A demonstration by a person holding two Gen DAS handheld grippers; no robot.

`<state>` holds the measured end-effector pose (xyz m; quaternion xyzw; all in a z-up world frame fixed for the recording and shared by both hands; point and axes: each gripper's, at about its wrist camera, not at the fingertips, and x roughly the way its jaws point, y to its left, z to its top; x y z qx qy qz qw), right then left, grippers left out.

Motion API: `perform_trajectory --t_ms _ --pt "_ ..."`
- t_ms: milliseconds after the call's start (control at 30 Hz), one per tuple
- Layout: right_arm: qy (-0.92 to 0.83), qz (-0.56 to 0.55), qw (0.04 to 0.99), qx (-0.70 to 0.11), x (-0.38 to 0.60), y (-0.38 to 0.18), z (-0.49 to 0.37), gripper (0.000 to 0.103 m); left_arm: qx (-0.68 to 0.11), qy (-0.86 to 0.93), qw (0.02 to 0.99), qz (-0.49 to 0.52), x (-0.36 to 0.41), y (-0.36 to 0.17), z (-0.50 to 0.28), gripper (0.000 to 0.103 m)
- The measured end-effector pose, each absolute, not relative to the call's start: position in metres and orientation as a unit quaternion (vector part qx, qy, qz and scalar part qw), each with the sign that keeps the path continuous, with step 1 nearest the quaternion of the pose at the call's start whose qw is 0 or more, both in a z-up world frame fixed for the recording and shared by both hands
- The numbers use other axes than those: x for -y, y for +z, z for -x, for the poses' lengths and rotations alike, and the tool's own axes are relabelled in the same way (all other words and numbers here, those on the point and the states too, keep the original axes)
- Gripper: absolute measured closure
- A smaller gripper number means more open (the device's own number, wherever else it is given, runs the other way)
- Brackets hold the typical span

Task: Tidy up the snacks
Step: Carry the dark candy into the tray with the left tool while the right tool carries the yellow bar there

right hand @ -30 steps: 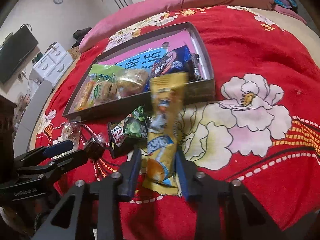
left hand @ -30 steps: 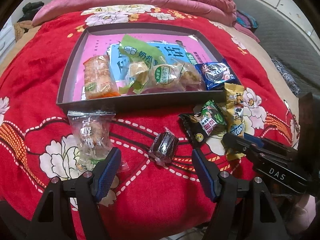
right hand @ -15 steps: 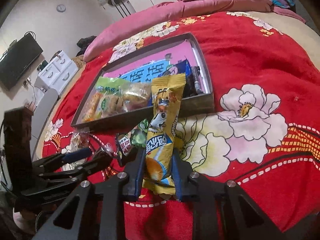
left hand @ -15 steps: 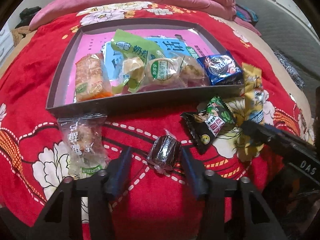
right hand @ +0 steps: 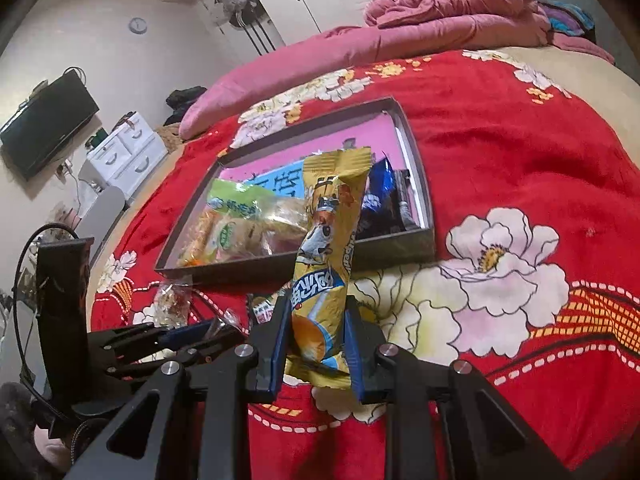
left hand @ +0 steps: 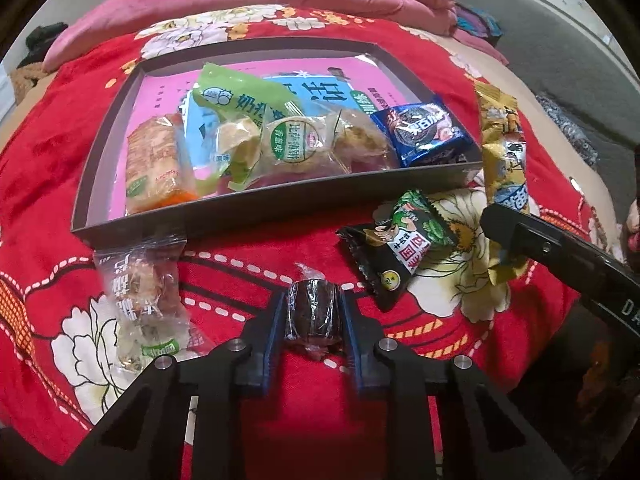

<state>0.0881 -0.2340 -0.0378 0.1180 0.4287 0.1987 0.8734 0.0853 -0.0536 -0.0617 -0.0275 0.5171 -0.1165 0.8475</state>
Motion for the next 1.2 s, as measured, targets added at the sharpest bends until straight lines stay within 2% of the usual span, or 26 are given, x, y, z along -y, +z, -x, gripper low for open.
perform_trajectory --t_ms 600,1200 --pt "0.21 -0.123 0.882 -0.403 0.237 -0.027 -0.091 0.077 -0.465 -0.098 0.873 0.108 0.008 -0.011 -0.084 0.075" --pt "0.207 -0.119 0.893 -0.382 0.237 -0.02 -0.104 0.077 -0.44 -0.068 0.886 0.131 -0.015 0.003 -0.103 0.075"
